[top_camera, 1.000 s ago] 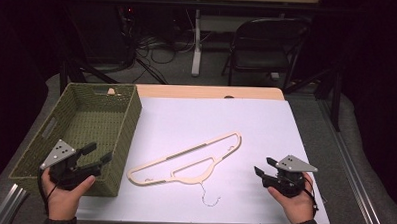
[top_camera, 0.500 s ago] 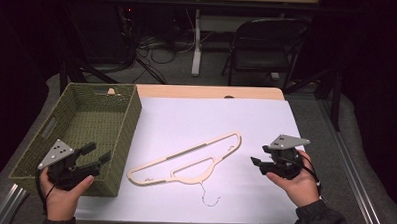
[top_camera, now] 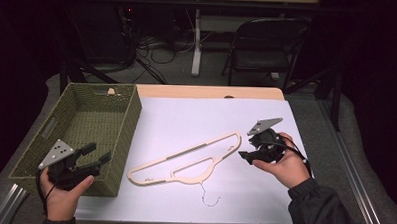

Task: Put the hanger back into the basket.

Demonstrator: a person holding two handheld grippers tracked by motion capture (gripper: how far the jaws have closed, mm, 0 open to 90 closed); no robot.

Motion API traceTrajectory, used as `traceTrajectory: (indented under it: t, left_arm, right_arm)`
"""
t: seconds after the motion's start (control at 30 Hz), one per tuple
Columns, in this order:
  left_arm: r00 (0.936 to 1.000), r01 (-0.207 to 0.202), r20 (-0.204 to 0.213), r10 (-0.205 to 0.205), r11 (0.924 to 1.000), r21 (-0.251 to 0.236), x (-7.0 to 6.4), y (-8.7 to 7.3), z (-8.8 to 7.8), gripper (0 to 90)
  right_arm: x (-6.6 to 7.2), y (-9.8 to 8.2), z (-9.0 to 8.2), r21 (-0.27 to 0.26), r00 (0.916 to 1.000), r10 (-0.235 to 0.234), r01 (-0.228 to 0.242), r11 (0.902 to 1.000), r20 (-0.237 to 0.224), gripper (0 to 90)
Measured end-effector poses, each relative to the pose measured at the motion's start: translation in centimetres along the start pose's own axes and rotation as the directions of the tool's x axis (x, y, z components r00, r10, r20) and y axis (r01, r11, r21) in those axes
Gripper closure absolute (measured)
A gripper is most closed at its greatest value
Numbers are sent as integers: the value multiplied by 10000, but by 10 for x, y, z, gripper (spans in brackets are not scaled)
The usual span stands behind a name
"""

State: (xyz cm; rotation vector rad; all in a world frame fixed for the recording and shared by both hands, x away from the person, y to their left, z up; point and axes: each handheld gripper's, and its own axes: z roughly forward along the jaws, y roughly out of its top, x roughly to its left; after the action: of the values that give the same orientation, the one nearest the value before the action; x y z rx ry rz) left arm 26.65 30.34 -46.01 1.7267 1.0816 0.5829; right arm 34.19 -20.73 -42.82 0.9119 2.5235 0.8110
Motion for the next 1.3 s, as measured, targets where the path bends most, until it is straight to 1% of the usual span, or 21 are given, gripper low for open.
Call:
traceTrajectory:
  t: [0.1, 0.13, 0.3, 0.37, 0.4, 0.43, 0.47, 0.53, 0.57, 0.6, 0.67, 0.7, 0.77, 0.8, 0.9, 0.93, 0.97, 1.07, 1.1, 1.13, 1.3]
  left_arm:
    - [10000, -1, 3, 1, 10000, 5, 0, 0, 0, 327]
    - [10000, 1, 12, -1, 10000, -8, 0, 0, 0, 327]
    - [10000, 18, 49, -18, 10000, 2, 0, 0, 0, 329]
    - [10000, 22, 64, -22, 10000, -2, 0, 0, 0, 329]
    - [10000, 12, 55, -12, 10000, 5, 0, 0, 0, 329]
    - [10000, 12, 55, -12, 10000, 5, 0, 0, 0, 329]
    - [10000, 21, 58, -21, 10000, 1, 0, 0, 0, 329]
    - [10000, 21, 54, -21, 10000, 14, 0, 0, -1, 330]
    - [10000, 32, 61, -32, 10000, 1, 0, 0, -1, 330]
    - [10000, 29, 60, -29, 10000, 9, 0, 0, -1, 329]
    - [10000, 33, 54, -33, 10000, 6, 0, 0, 0, 329]
    - [10000, 28, 59, -28, 10000, 12, 0, 0, 0, 329]
    - [10000, 28, 65, -28, 10000, 16, 0, 0, 0, 329]
    - [10000, 28, 59, -28, 10000, 10, 0, 0, 0, 330]
    - [10000, 40, 60, -40, 10000, 2, 0, 0, -1, 329]
    - [10000, 42, 55, -42, 10000, -9, 0, 0, -1, 330]
    - [10000, 50, 56, -49, 10000, -27, 1, 0, -1, 329]
    - [10000, 46, 54, -46, 10000, -44, 1, 1, -2, 330]
    - [10000, 49, 38, -49, 10000, -40, 1, 1, -2, 330]
    - [10000, 52, 36, -52, 10000, -44, 1, 1, -2, 329]
    - [10000, 48, 73, -48, 10000, -31, 1, 1, -1, 330]
  right_arm:
    - [0, 6, 7, 279, 9997, -247, 249, 9993, -78, 449]
    - [-1, 8, 8, 556, 9993, -360, 365, 9978, -99, 449]
    - [1, 16, 17, 773, 9975, -643, 664, 9948, -300, 449]
    - [2, 17, 19, 678, 9974, -673, 690, 9953, -277, 449]
    - [3, 22, 20, 1121, 9961, -820, 850, 9901, -316, 450]
    - [4, 22, 24, 712, 9962, -799, 822, 9941, -338, 452]
    - [4, 25, 22, 1343, 9950, -902, 951, 9864, -419, 457]
    - [4, 27, 23, 1386, 9939, -989, 1049, 9848, -492, 459]
    - [4, 30, 28, 1531, 9947, -782, 877, 9843, -669, 476]
    - [4, 31, 29, 1614, 9936, -912, 1009, 9817, -666, 476]
    - [4, 34, 34, 1694, 9932, -816, 947, 9810, -827, 475]
    - [4, 36, 35, 1971, 9926, -791, 960, 9757, -923, 476]
    - [6, 38, 40, 1815, 9919, -785, 958, 9787, -1003, 477]
    - [6, 40, 42, 2033, 9906, -853, 1057, 9734, -1067, 485]
    - [7, 43, 49, 2101, 9887, -975, 1200, 9703, -1140, 499]
    - [8, 41, 54, 1681, 9891, -924, 1111, 9795, -1150, 499]
    - [8, 43, 54, 2145, 9877, -983, 1228, 9690, -1214, 499]
    - [10, 44, 62, 2366, 9847, -1148, 1435, 9610, -1311, 499]
    - [11, 43, 66, 2098, 9843, -1151, 1416, 9674, -1336, 499]
    - [11, 45, 66, 2398, 9830, -1215, 1521, 9588, -1379, 499]
    - [14, 46, 77, 2278, 9773, -1308, 1672, 9592, -1667, 498]
